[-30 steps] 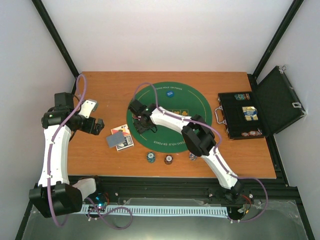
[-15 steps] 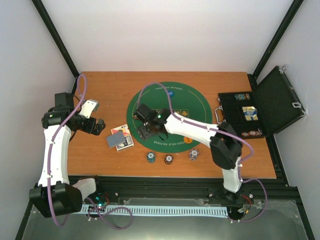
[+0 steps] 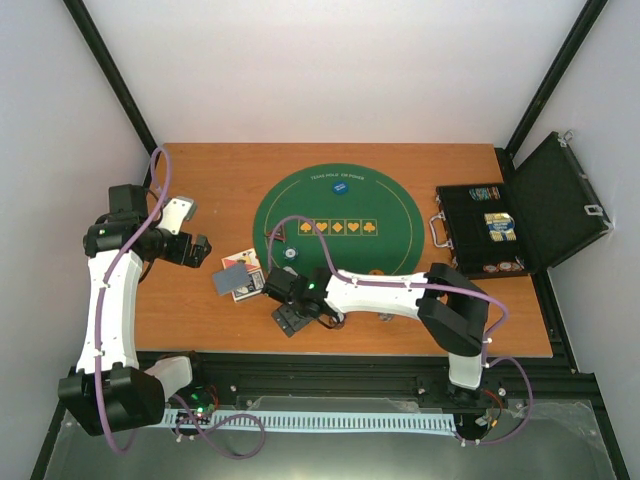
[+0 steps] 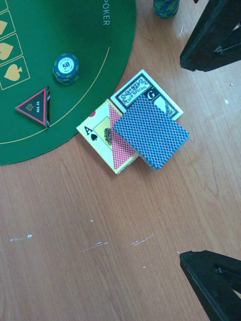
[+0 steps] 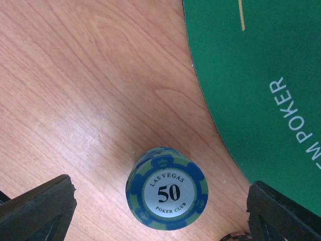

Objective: Distribute texas hold em gaming equipment

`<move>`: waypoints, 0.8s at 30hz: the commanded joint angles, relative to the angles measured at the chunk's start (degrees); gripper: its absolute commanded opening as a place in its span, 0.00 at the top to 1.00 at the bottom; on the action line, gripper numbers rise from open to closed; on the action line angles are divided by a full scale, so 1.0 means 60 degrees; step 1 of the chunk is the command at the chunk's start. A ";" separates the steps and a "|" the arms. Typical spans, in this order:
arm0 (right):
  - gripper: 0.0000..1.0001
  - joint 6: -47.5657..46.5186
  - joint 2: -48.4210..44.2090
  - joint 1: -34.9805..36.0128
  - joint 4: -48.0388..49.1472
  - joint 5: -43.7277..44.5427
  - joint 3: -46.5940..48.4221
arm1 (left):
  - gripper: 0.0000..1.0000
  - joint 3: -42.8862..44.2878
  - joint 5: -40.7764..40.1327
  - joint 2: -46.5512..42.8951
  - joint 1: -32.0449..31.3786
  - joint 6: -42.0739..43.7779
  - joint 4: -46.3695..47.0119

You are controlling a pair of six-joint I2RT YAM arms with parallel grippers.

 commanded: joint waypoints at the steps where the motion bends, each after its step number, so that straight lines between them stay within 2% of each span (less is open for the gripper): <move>1: 0.08 0.0173 0.0046 0.0040 0.0251 0.0350 0.0035 | 0.00 0.0215 0.0126 -0.0244 0.0027 -0.0109 0.0029; 7: 0.14 0.0097 0.0332 -0.0207 0.0397 0.0131 -0.0032 | 0.00 0.0279 0.0124 -0.0262 0.0027 -0.0154 -0.0028; 19: 0.37 0.0122 0.0626 -0.0384 0.0831 -0.0235 -0.0316 | 0.00 0.0312 0.0019 -0.0306 0.0025 -0.0120 -0.0045; 24: 0.43 0.0164 0.0592 -0.0446 0.0903 -0.0227 -0.0463 | 0.00 0.0310 -0.0028 -0.0308 0.0029 -0.0097 -0.0043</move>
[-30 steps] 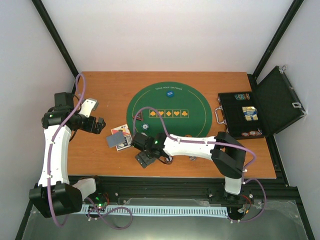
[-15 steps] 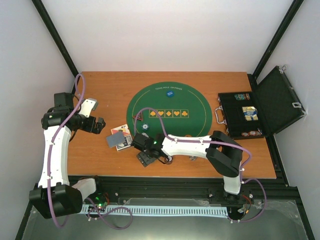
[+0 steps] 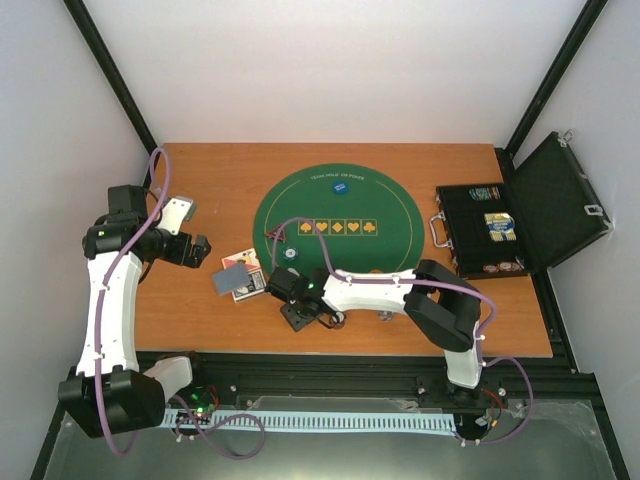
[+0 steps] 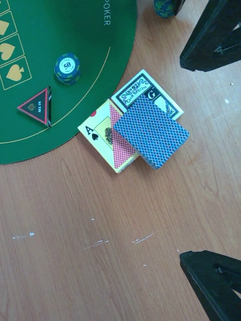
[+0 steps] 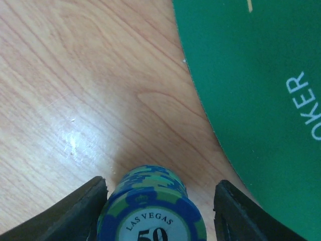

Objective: Distribute texas hold em gaming equipment

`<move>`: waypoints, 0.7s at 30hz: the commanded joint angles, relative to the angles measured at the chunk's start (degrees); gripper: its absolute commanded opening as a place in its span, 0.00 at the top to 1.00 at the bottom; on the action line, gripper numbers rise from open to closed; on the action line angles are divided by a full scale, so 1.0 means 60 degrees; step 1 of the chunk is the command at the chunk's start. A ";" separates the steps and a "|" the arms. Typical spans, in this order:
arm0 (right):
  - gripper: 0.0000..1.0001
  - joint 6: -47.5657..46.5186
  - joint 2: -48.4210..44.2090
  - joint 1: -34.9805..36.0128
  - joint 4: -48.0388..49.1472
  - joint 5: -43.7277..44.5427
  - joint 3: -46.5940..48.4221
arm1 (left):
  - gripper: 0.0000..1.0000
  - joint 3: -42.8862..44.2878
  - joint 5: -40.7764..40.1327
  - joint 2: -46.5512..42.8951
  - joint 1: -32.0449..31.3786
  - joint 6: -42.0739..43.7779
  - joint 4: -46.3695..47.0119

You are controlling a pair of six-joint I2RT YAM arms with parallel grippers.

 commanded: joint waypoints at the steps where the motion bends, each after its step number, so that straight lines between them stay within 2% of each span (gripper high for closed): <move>1: 0.45 0.0077 0.0081 -0.0135 0.0207 -0.0005 -0.0163 | 0.00 0.0323 -0.0004 -0.0208 0.0038 -0.0086 -0.0044; 5: 0.48 0.0095 -0.0017 -0.0130 0.0204 -0.0053 -0.0158 | 0.00 0.0296 0.0026 -0.0224 0.0029 -0.0076 -0.0044; 11: 0.40 0.0004 -0.0151 -0.0136 0.0070 -0.0093 0.0007 | 0.00 0.0266 0.0024 -0.0238 0.0040 -0.0032 -0.0044; 21: 0.42 0.0006 -0.0324 -0.0137 -0.0032 -0.0137 0.0083 | 0.00 0.0266 0.0057 -0.0254 0.0027 -0.0026 -0.0091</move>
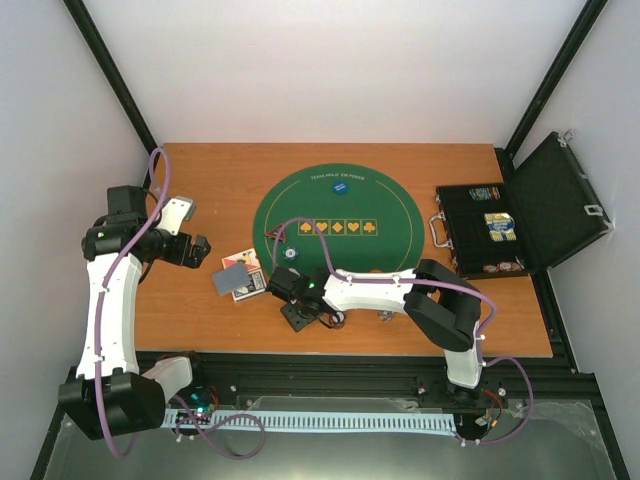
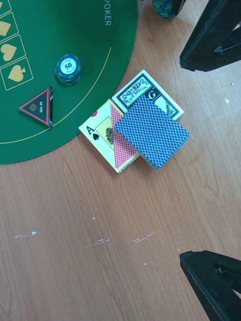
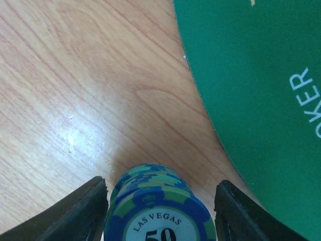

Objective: Distribute texas hold em gaming equipment

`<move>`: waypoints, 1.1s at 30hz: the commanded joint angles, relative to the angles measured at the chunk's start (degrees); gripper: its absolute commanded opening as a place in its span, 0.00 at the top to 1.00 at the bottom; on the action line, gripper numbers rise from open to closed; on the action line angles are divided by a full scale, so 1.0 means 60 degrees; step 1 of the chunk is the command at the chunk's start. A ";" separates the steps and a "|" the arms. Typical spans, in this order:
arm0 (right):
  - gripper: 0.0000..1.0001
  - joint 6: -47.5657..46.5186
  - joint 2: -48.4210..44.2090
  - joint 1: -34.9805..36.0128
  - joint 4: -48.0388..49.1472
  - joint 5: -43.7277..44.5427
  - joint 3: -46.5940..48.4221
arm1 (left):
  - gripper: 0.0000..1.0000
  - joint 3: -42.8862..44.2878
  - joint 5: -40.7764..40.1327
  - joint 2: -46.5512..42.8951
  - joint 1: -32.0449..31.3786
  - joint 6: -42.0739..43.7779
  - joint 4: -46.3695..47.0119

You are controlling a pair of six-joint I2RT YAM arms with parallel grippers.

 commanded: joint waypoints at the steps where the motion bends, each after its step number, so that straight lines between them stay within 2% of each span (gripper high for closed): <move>1: 0.42 0.0015 -0.0346 -0.0053 -0.0092 0.0018 0.0172 | 0.00 0.0255 0.0075 -0.0151 0.0036 -0.0029 -0.0088; 12: 0.45 0.0001 -0.0477 -0.0059 -0.0149 0.0017 0.0264 | 0.00 0.0218 0.0088 -0.0170 0.0027 0.0000 -0.0103; 19: 0.54 0.0017 -0.0440 -0.0060 -0.0135 0.0007 0.0206 | 0.00 0.0230 0.0052 -0.0199 0.0031 0.0015 -0.0103; 26: 0.67 0.0026 -0.0542 -0.0060 -0.0234 0.0056 0.0237 | 0.00 0.0222 0.0059 -0.0219 0.0036 0.0024 -0.0117; 33: 0.70 -0.0092 -0.0915 -0.0061 -0.0582 0.0147 0.0481 | 0.00 0.0251 0.0107 -0.0206 0.0035 0.0044 -0.0131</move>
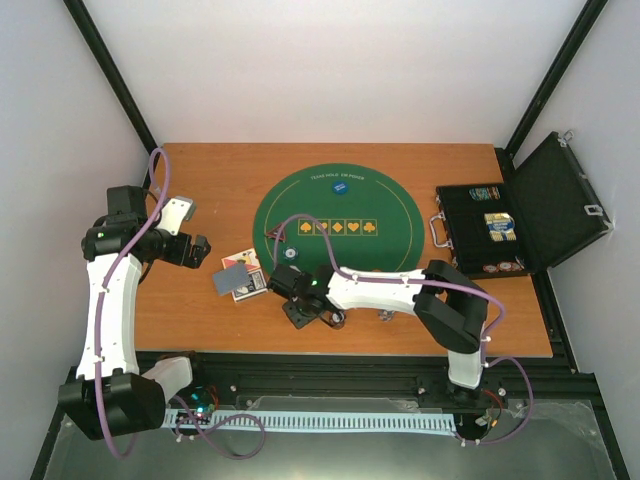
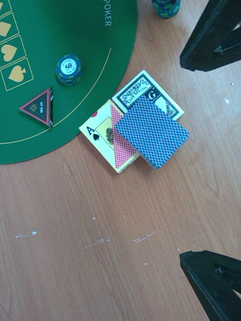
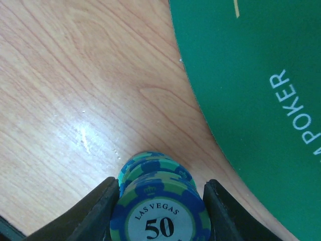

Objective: Distribute texas hold em gaming equipment

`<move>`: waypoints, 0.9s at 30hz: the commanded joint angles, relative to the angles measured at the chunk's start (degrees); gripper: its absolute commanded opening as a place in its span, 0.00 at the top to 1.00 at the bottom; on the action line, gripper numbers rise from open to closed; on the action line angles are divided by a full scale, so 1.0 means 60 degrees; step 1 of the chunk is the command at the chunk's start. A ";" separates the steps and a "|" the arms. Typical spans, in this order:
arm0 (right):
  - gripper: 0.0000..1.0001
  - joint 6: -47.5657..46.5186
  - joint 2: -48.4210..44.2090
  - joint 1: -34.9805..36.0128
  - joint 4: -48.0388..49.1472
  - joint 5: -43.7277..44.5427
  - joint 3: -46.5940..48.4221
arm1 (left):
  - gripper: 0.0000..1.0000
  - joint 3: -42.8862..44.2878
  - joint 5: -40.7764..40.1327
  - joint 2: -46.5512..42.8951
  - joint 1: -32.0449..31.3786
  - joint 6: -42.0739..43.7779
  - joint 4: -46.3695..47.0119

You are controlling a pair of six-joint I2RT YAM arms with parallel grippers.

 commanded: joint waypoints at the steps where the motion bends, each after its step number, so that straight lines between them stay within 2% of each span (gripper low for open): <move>1: 0.70 -0.0103 -0.0629 -0.0068 -0.0281 0.0161 0.0425 | 0.00 0.0263 0.0120 -0.0171 0.0032 0.0047 -0.0146; 8: 0.73 -0.0237 -0.0811 -0.0138 -0.0583 0.0134 0.0759 | 0.00 0.0361 0.0178 -0.0162 0.0032 0.0085 -0.0251; 12: 0.74 -0.0424 -0.0843 -0.0636 -0.0892 0.0254 0.1196 | 0.00 0.0369 0.0230 -0.0163 0.0032 0.0080 -0.0344; 18: 0.77 -0.1269 -0.0543 -0.3052 -0.1263 0.0347 0.2393 | 0.00 0.0369 0.0257 -0.0084 0.0027 0.0096 -0.0457; 22: 0.77 -0.1890 0.0467 -0.4539 -0.1719 0.0429 0.3950 | 0.00 0.0329 0.0279 -0.0107 0.0032 0.0172 -0.0563; 27: 0.77 -0.2315 0.2166 -0.5814 -0.2124 0.0261 0.6036 | 0.00 0.0297 0.0392 -0.0098 0.0031 0.0182 -0.0575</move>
